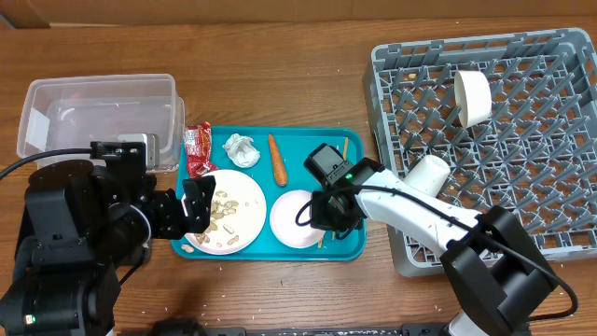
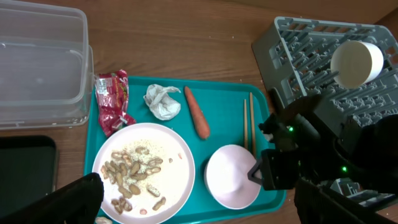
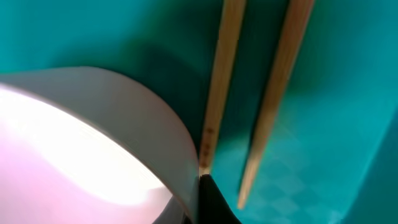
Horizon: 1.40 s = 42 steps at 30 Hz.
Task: Sort waste into correct bins and load items into the dishwasher
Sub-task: 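Carry the pink bowl with the right gripper to the rack's back right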
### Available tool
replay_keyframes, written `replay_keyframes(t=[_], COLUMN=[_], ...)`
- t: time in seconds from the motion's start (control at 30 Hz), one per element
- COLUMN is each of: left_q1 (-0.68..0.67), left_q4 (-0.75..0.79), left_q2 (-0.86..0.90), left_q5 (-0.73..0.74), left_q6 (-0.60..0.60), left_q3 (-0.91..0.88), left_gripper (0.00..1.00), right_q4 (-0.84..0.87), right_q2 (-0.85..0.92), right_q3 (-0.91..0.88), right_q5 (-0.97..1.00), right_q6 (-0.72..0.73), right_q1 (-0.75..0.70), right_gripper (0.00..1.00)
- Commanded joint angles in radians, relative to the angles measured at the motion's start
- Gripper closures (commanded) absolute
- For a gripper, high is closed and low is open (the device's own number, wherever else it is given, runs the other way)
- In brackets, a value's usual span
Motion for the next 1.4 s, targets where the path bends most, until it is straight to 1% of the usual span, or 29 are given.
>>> replay_keyframes(t=[0.0, 0.03, 0.17, 0.27, 0.3, 0.4, 0.43, 0.47, 0.53, 0.57, 0.63, 0.73, 0.83, 0.87, 0.9, 0.97, 1.0, 1.1, 1.2, 1.27, 1.37], left_q1=[0.005, 0.005, 0.005, 0.005, 0.005, 0.005, 0.005, 0.005, 0.005, 0.005, 0.005, 0.005, 0.005, 0.005, 0.005, 0.005, 0.005, 0.005, 0.005, 0.005, 0.005], left_q4=[0.001, 0.001, 0.001, 0.001, 0.001, 0.001, 0.001, 0.001, 0.001, 0.001, 0.001, 0.001, 0.001, 0.001, 0.001, 0.001, 0.001, 0.001, 0.001, 0.001, 0.001], left_q2=[0.000, 0.000, 0.000, 0.000, 0.000, 0.000, 0.000, 0.000, 0.000, 0.000, 0.000, 0.000, 0.000, 0.000, 0.000, 0.000, 0.000, 0.000, 0.000, 0.000, 0.000], left_q5=[-0.006, -0.006, -0.006, -0.006, -0.006, -0.006, -0.006, -0.006, -0.006, -0.006, -0.006, -0.006, -0.006, -0.006, -0.006, -0.006, -0.006, -0.006, -0.006, -0.006, -0.006], left_q6=[0.026, 0.026, 0.026, 0.026, 0.026, 0.026, 0.026, 0.026, 0.026, 0.026, 0.026, 0.026, 0.026, 0.026, 0.026, 0.026, 0.026, 0.026, 0.026, 0.026, 0.026], left_q3=[0.017, 0.017, 0.017, 0.017, 0.017, 0.017, 0.017, 0.017, 0.017, 0.017, 0.017, 0.017, 0.017, 0.017, 0.017, 0.017, 0.017, 0.017, 0.017, 0.017, 0.017], left_gripper=[0.00, 0.00, 0.00, 0.00, 0.00, 0.00, 0.00, 0.00, 0.00, 0.00, 0.00, 0.00, 0.00, 0.00, 0.00, 0.00, 0.00, 0.00, 0.00, 0.00, 0.00], right_q4=[-0.032, -0.050, -0.189, -0.263, -0.270, -0.260, -0.254, -0.251, -0.246, -0.244, -0.225, -0.207, -0.141, -0.106, -0.086, -0.040, -0.026, -0.001, 0.035, 0.095, 0.137], right_q2=[-0.088, -0.113, -0.237, -0.322, -0.354, -0.418, -0.430, -0.434, -0.433, -0.428, -0.409, -0.358, -0.296, -0.259, -0.239, -0.187, -0.159, -0.089, -0.028, 0.018, 0.050], right_q3=[0.087, 0.112, 0.256, 0.330, 0.343, 0.346, 0.346, 0.346, 0.346, 0.346, 0.346, 0.346, 0.346, 0.346, 0.346, 0.346, 0.346, 0.346, 0.346, 0.346, 0.346], right_q5=[0.083, 0.121, 0.469, 0.801, 0.941, 1.270, 1.353, 1.397, 1.422, 1.395, 1.260, 1.239, 1.242, 1.223, 1.199, 1.112, 1.076, 1.065, 1.080, 1.088, 1.088], right_q6=[-0.053, -0.061, -0.045, -0.028, -0.029, -0.029, -0.032, -0.032, -0.032, -0.035, -0.093, -0.106, -0.104, -0.105, -0.111, -0.179, -0.217, -0.250, -0.256, -0.314, -0.352], right_q1=[-0.002, -0.002, -0.017, -0.053, -0.075, -0.156, -0.195, -0.228, -0.315, -0.349, -0.437, -0.569, -0.700, -0.768, -0.803, -0.869, -0.893, -0.927, -0.929, -0.925, -0.910], right_gripper=[0.96, 0.96, 0.96, 0.96, 0.96, 0.96, 0.96, 0.96, 0.96, 0.96, 0.96, 0.96, 0.96, 0.96, 0.96, 0.96, 0.96, 0.96, 0.96, 0.96, 0.96])
